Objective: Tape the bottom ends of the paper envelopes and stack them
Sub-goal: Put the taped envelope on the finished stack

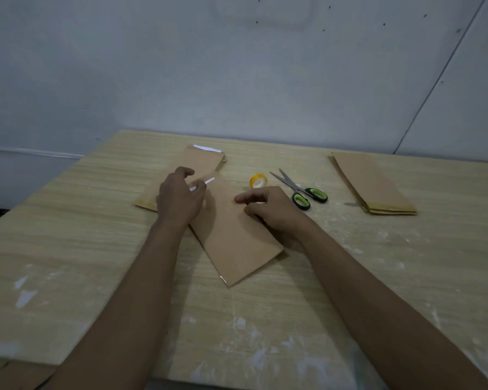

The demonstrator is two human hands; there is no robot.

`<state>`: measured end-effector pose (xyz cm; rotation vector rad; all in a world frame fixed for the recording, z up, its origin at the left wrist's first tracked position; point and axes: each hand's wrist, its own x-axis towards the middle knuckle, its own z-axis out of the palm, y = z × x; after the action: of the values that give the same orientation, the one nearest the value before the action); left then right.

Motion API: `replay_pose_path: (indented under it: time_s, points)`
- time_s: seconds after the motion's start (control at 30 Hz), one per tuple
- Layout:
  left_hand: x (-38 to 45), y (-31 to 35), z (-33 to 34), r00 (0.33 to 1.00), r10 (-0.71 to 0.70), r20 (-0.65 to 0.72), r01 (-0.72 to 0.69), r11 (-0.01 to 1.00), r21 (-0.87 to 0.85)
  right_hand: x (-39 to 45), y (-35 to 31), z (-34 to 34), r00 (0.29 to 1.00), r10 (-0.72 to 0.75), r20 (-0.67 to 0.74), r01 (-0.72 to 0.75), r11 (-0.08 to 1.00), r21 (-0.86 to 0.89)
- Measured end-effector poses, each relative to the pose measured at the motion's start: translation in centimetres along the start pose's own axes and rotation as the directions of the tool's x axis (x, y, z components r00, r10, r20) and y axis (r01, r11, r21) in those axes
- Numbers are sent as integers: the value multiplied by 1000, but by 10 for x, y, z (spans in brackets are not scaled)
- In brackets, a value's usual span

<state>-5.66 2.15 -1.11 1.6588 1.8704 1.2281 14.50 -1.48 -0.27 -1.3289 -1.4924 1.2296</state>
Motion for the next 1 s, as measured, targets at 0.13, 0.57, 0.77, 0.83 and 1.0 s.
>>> replay_pose_path:
  time_s: [0.13,0.57,0.77,0.83,1.0]
  points:
    - [-4,3,4,999,-2,40,0,999,44,-6,1,-10,999,-1,-47,-1,999,-40]
    - [7,-15,6,1000,4,-28,7,921,389,-22,14,-48,1000,-20,10,21,987,-156]
    - [13,-19,6,996,-92,2,80,884,461,-24,19,-51,999,-41,15,43,985,-167]
    - [12,-18,5,992,-123,7,105,878,467,-23,20,-51,999,-38,18,41,984,-172]
    - [11,-18,3,989,-141,54,100,881,462,-24,20,-50,999,-45,10,46,982,-181]
